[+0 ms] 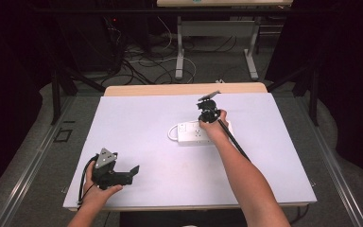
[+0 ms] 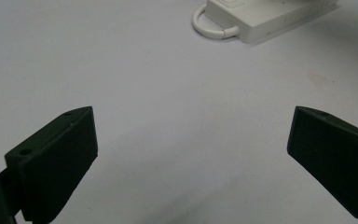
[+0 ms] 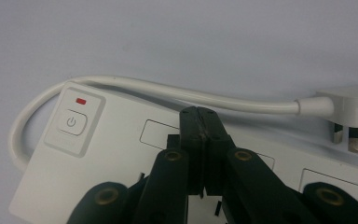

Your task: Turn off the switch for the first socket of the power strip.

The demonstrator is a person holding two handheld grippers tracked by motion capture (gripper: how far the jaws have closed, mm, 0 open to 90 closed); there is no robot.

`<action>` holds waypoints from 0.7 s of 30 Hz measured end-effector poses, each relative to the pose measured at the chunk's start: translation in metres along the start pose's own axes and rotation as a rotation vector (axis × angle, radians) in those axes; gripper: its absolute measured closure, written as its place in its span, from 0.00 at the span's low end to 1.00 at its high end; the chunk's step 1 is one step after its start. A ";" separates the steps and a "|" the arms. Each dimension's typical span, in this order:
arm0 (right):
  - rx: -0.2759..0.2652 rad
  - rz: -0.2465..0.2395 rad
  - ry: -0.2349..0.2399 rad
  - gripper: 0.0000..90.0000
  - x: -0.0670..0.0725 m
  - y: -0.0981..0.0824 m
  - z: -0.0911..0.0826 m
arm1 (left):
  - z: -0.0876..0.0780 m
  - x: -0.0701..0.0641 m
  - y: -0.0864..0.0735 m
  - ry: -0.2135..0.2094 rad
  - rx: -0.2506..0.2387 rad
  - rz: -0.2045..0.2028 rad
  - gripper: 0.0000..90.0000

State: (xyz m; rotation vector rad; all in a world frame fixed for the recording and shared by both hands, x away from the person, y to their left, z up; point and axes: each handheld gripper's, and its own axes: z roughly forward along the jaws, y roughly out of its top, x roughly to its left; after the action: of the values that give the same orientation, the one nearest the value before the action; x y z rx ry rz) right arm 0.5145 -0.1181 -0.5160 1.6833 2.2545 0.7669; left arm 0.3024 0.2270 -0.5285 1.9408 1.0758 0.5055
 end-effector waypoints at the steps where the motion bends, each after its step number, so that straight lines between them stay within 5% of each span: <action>1: -0.007 0.003 0.002 1.00 0.000 0.000 0.000 | 0.000 0.000 0.000 0.000 0.000 -0.001 0.02; 21: -0.002 -0.003 0.010 0.99 0.002 0.000 0.000 | 0.000 0.000 0.000 -0.002 0.000 0.001 0.02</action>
State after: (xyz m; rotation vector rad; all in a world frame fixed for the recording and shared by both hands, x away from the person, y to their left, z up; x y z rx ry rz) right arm 0.5138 -0.1167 -0.5154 1.6779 2.2617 0.7785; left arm 0.3022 0.2268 -0.5285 1.9418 1.0733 0.5041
